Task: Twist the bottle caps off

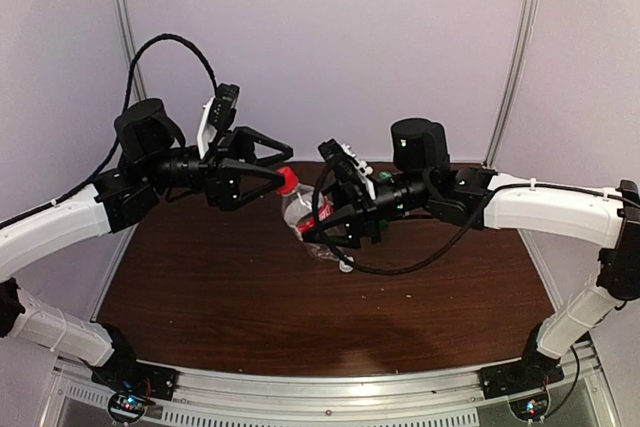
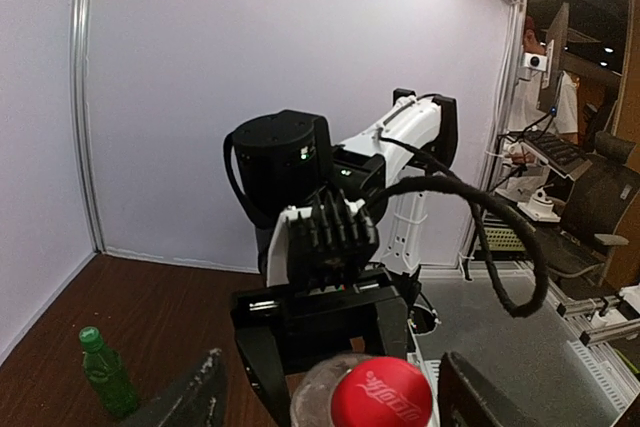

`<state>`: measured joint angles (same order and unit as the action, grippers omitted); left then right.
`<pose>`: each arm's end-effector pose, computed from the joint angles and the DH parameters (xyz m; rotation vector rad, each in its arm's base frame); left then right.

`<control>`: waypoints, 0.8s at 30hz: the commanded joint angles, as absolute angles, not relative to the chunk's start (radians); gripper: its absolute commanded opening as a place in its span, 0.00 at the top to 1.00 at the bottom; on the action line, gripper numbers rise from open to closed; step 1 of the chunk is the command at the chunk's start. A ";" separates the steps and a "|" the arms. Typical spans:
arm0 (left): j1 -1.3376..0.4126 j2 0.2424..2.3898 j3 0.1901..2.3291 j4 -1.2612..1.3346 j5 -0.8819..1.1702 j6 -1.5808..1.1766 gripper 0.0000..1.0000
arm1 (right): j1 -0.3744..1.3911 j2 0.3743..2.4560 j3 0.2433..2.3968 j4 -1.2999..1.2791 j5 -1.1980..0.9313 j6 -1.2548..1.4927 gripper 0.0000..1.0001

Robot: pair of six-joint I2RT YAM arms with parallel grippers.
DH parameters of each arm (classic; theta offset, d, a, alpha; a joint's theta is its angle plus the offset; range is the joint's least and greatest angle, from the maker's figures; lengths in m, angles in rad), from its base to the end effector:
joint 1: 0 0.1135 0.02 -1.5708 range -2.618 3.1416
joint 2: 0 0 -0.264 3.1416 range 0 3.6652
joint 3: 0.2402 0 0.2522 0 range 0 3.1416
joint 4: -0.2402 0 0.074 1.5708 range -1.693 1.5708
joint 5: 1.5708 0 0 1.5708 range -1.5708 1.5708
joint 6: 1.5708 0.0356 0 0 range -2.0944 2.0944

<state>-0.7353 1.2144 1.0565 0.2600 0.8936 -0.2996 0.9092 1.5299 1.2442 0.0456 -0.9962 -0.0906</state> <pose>0.1854 -0.2051 0.3915 1.1029 1.2942 -1.4484 0.1926 0.2959 0.3436 -1.5301 1.2061 1.4536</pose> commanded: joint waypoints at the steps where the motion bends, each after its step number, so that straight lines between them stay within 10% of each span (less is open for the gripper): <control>1: -0.730 1.233 1.049 0.364 0.987 -0.331 0.30 | 0.903 1.553 1.256 0.104 -1.103 -0.053 0.59; 24: -0.732 1.250 1.037 0.416 1.016 -0.381 0.71 | 0.876 1.565 1.254 0.171 -1.079 0.020 0.61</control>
<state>-0.7341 1.2514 1.0431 0.3534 1.0054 -0.3592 0.8860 1.5661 1.2446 0.1406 -1.0855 0.0086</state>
